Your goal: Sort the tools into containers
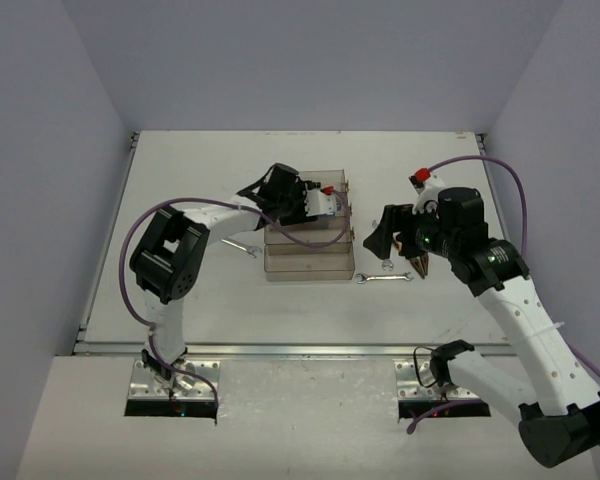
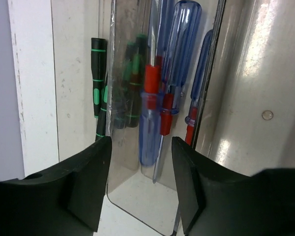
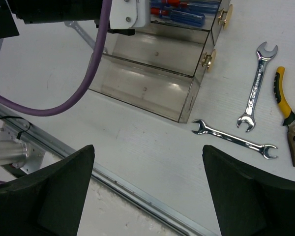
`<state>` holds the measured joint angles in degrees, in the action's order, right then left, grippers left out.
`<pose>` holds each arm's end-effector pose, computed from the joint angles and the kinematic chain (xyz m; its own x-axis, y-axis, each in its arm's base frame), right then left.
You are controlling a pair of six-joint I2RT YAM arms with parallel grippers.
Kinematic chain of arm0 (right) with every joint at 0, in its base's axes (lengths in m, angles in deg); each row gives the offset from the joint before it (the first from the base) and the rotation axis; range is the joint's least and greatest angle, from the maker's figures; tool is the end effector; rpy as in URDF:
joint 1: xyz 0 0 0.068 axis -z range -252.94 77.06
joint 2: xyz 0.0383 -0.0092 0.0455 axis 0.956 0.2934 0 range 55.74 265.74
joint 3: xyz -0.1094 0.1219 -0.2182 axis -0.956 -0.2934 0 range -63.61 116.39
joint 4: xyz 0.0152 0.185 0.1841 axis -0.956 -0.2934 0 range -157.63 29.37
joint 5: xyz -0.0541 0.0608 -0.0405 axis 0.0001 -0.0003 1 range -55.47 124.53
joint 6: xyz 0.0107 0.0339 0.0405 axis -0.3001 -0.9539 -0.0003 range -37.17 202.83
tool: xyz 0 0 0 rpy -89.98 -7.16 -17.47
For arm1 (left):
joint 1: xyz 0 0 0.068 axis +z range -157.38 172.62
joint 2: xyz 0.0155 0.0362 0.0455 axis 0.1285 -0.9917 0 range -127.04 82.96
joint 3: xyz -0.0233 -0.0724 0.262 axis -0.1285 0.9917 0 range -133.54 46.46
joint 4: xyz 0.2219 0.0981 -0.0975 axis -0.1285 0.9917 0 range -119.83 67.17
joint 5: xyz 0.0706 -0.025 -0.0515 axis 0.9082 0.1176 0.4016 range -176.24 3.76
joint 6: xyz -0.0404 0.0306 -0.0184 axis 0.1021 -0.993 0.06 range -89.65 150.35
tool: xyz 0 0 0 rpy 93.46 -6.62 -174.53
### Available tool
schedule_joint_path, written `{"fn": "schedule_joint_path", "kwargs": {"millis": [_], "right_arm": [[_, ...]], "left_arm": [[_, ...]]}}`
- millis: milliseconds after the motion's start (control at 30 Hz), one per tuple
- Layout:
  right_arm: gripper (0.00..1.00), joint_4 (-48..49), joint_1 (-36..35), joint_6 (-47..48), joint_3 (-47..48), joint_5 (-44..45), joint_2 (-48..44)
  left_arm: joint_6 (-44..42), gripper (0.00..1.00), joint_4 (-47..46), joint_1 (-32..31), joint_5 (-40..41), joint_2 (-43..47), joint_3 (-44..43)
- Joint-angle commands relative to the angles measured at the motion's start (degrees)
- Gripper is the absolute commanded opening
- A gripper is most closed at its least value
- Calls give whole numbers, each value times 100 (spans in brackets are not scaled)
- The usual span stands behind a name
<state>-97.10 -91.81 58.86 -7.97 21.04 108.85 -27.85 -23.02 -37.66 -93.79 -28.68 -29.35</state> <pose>0.1806 0.0706 0.3349 -0.6850 0.1833 -0.7051 -0.2400 0.8570 0.4560 0.3703 -0.2216 0.1901 0.1876 0.8662 -0.4632 0.8044 0.1351 0.5785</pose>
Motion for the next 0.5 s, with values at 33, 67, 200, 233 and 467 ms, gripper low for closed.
{"fn": "schedule_joint_path", "kwargs": {"millis": [33,67,200,233,467], "right_arm": [[90,-70,24,74,273,592,499],[90,-80,24,76,281,619,516],[90,-97,27,106,299,988,997],[90,-92,33,143,309,1021,1119],[85,-21,39,693,404,1909,1822]], "left_arm": [[404,100,219,-12,-209,640,-564],[490,100,225,-13,-174,719,-575],[1521,100,181,-39,698,989,-885],[2314,100,167,-39,1174,1068,-1066],[6650,100,1993,263,2856,1719,-1609]]}}
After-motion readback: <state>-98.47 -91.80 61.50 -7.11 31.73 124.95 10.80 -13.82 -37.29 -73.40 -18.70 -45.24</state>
